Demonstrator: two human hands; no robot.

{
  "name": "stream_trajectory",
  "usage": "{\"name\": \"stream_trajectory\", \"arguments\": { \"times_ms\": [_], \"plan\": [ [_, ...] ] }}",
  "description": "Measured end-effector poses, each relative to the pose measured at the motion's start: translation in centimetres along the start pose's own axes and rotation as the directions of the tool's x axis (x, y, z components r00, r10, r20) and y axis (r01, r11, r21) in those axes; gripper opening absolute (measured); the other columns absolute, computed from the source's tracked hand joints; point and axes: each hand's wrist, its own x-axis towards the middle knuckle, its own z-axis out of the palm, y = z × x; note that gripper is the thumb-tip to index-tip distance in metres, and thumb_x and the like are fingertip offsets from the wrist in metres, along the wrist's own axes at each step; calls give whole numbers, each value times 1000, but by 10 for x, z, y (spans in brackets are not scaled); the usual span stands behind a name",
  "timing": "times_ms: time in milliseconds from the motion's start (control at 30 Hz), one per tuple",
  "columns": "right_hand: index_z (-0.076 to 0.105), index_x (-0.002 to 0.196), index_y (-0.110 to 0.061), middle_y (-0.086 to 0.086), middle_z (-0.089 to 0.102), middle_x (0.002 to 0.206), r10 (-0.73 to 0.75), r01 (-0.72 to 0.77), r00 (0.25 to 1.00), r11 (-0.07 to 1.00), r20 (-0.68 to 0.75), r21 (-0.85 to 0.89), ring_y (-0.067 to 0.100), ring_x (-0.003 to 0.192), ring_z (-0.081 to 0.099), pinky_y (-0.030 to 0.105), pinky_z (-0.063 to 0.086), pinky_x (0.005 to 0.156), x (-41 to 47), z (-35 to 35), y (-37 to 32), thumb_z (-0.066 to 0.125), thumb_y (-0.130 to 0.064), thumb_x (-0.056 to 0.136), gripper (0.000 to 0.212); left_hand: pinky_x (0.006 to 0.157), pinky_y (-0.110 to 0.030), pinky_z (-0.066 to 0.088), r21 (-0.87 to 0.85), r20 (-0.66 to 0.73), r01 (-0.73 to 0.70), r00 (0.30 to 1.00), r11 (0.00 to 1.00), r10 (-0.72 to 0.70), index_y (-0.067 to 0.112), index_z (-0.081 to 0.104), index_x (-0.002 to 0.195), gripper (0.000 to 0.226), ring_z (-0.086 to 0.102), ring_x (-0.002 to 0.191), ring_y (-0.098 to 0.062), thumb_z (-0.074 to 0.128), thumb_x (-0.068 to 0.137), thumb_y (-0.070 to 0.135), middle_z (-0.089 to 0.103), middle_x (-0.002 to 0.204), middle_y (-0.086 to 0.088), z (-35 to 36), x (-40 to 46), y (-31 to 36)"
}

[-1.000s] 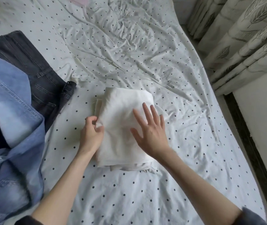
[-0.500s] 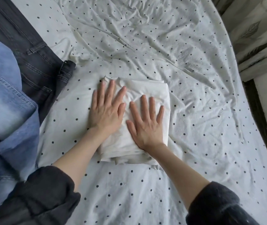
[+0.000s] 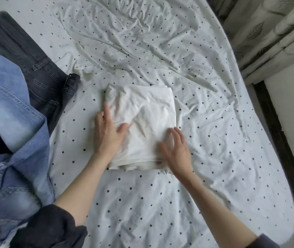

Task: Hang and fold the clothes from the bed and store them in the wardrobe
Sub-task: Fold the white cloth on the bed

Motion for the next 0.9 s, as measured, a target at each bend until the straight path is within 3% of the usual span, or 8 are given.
{"name": "stream_trajectory", "arguments": {
  "times_ms": [100,167,267,367,500,600,767,900],
  "plan": [
    [57,117,-8,4,62,100,453,-524,851,768,266,367,16,82,60,33,51,76,-14,-14,11,66,-34,86,41,101,-38,33,-104,72,230,972,968,-224,8,16,148,83,39,128,-35,66,85,24,38,142,-19,-10,9,3],
    [62,90,-8,3,57,74,484,-696,713,580,508,424,16,70,56,35,50,73,-19,-26,16,69,-30,84,24,96,-34,39,-136,118,325,943,936,-311,2,37,138,63,48,121,-34,66,84,18,48,136,-19,-15,12,4],
    [57,69,-13,0,53,58,502,-725,681,561,533,399,14,60,56,35,45,74,-15,-43,19,71,-18,81,19,78,-31,46,-265,203,449,891,853,-405,-1,57,106,26,60,100,-32,66,84,9,62,113,-18,-22,0,4],
    [60,73,-12,2,56,64,540,-646,763,640,355,416,14,61,52,31,42,73,4,-78,19,73,-11,78,14,65,-34,56,-343,565,675,704,653,-431,3,58,92,7,67,80,-27,63,87,3,67,92,-14,-30,-35,9],
    [63,111,-11,-1,59,82,473,-477,868,705,153,525,11,80,52,35,39,84,28,-128,25,70,-12,81,32,56,-27,58,-44,835,644,443,763,-326,-5,62,96,25,72,71,-26,62,90,20,72,83,-19,-44,-63,21],
    [57,123,-10,3,58,104,494,-474,862,704,114,529,16,99,51,39,41,88,26,-132,38,67,-16,84,40,58,-22,56,43,760,505,544,862,-356,3,64,89,33,70,62,-16,57,92,36,73,74,-7,-51,-54,29],
    [58,105,-7,7,59,106,651,-688,700,505,294,521,24,99,57,44,48,84,-16,-102,67,70,-43,79,46,75,-28,44,-88,210,214,959,973,-192,13,60,88,28,62,81,-21,65,85,40,67,89,-3,-41,-11,38],
    [56,107,-4,8,60,111,565,-760,625,283,538,585,23,104,60,46,51,91,-32,-78,73,66,-61,71,69,90,-27,36,-24,287,120,952,993,-108,13,43,133,72,51,119,-21,68,78,51,53,131,-5,-23,23,41]
  ]
}}
